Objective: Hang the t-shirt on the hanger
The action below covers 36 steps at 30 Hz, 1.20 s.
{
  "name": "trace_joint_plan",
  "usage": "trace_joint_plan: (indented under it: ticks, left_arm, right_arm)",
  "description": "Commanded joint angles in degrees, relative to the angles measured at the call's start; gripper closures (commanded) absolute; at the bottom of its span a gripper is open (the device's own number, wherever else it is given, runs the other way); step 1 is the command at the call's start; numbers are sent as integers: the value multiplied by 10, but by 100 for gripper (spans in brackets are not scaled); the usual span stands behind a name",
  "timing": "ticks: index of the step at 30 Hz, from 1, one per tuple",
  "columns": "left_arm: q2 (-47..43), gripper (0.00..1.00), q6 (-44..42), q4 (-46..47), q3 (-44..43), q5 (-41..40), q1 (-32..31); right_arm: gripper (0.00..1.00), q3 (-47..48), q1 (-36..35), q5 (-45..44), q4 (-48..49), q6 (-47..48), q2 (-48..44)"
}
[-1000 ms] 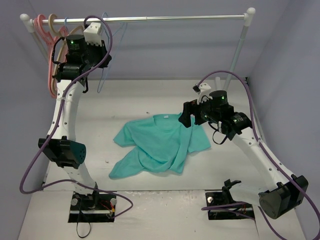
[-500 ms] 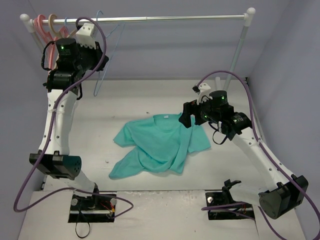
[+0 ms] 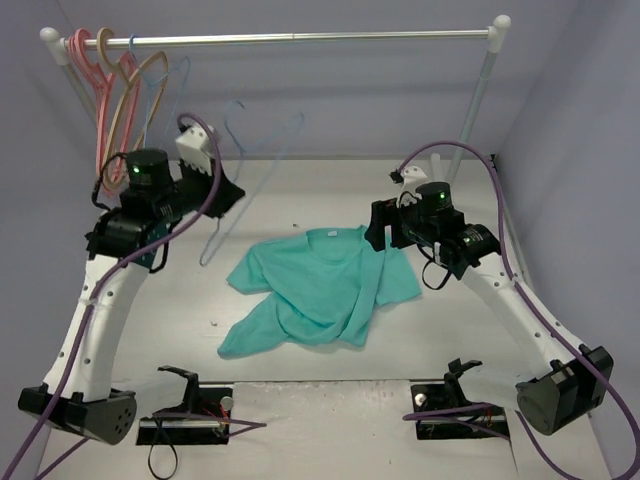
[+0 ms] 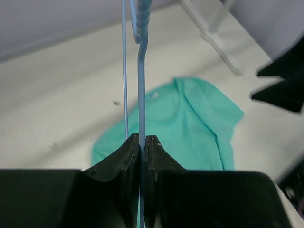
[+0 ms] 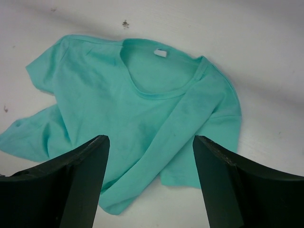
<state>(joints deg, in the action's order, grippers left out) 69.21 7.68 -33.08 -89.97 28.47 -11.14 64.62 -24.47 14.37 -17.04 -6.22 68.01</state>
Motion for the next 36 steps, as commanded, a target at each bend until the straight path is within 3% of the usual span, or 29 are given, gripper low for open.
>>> trace_joint_plan:
  ticks: [1,6,15,18,26,36]
  left_arm:
    - [-29,100,24,5,55,36,-57]
    - [-33,100,25,-23,155,-43,-207]
    - [-29,100,12,9,244,-39,-217]
    - [-30,100,-1,10,254,-53,-216]
    - [-20,100,-15,31,274,-50,-207]
    - [9,100,-28,47,270,-18,-184]
  right_arm:
    - [29,-10,-1,-79,9,-50,27]
    - [49,-30,-1,-86,38,-118,68]
    - [83,23,-1,-123,84,-181,182]
    - [85,53,-2,-138,95,-201,234]
    - [72,154,-8,-212,67,-247,377]
    - [72,219,-10,-256,39,-267,476]
